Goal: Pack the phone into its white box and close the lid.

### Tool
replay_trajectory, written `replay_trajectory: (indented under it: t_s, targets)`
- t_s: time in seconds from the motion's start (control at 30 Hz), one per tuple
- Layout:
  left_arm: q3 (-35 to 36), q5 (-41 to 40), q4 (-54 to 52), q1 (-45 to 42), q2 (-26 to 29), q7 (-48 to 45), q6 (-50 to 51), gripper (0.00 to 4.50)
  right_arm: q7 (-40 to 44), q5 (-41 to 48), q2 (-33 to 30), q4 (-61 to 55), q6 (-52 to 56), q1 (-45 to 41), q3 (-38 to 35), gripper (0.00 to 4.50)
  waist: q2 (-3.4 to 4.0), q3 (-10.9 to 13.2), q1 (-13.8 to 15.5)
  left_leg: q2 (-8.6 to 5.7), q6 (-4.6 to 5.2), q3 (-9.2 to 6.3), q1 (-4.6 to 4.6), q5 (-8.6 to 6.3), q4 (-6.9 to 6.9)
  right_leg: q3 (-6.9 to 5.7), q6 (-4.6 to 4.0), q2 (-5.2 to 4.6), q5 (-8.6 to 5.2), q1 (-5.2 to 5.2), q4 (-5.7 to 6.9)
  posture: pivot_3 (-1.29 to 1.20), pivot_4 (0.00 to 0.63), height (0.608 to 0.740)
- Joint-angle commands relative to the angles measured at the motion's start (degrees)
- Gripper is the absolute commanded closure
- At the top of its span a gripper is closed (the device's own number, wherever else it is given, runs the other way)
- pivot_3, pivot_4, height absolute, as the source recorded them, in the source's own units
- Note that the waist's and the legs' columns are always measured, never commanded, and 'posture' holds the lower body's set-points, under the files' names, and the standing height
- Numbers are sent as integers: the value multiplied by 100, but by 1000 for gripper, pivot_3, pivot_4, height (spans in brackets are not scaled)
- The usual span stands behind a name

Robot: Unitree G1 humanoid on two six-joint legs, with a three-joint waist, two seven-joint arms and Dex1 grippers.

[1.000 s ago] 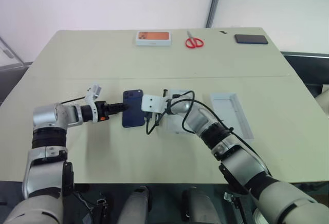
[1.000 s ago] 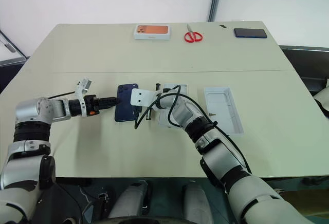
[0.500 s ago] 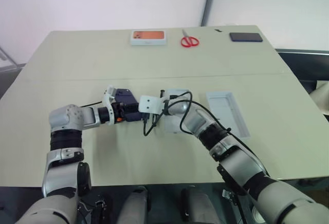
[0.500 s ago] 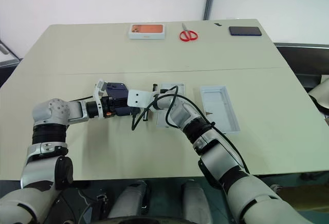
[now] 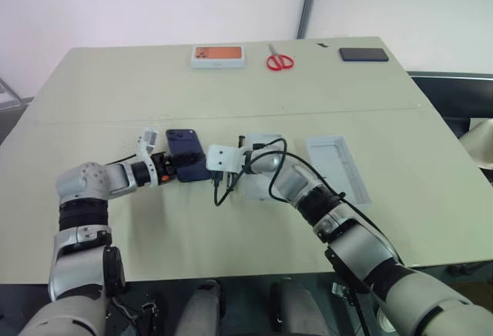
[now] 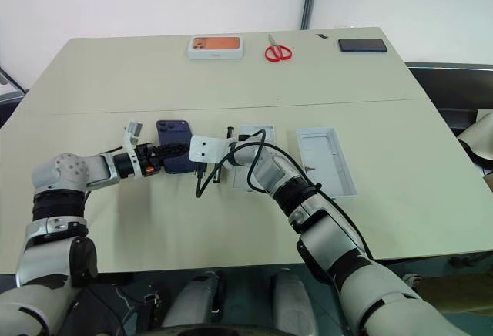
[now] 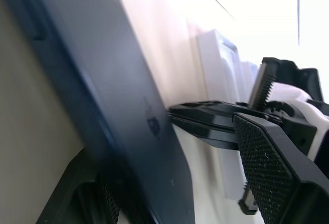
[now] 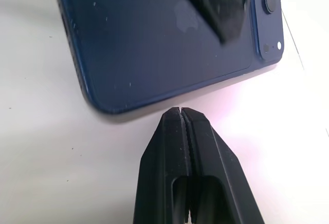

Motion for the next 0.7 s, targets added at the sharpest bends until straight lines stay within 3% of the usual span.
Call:
replay_trajectory:
  t_s: [0.03, 0.27, 0.5, 0.6, 0.7]
  targets:
    - [154, -210, -278, 115, 52, 36, 13, 1248, 19, -57, 15, 23, -34, 84, 110, 4442, 0, 0, 5, 0, 0, 0, 0, 0, 0, 0, 0, -1, 0, 0, 0, 0, 150, 740]
    - [446, -215, 148, 86, 168, 300, -356, 1248, 33, -66, 12, 2, -43, 119, 107, 4442, 0, 0, 0, 1, 0, 0, -1, 0, 0, 1, 0, 0, 0, -1, 0, 0, 150, 740]
    - [453, -320, 595, -44, -127, 358, -583, 1248, 69, -58, 40, -82, 11, 138, 113, 4442, -1, -1, 13, 0, 0, 1, 0, 0, 1, 0, 0, -1, 0, 2, 0, 0, 150, 740]
    - [491, -384, 635, -44, -220, 378, -530, 2142, 70, -49, 41, -102, 28, 129, 100, 4500, -1, -1, 15, -1, 0, 0, 0, 0, 1, 0, 0, -2, 0, 2, 0, 0, 150, 740]
    - [465, -381, 667, -50, -229, 355, -503, 3597, 72, -51, 28, -128, 36, 153, 98, 4500, 0, -1, 15, -2, 0, 1, -2, 0, 2, 0, 0, -2, 0, 0, 0, 0, 150, 740]
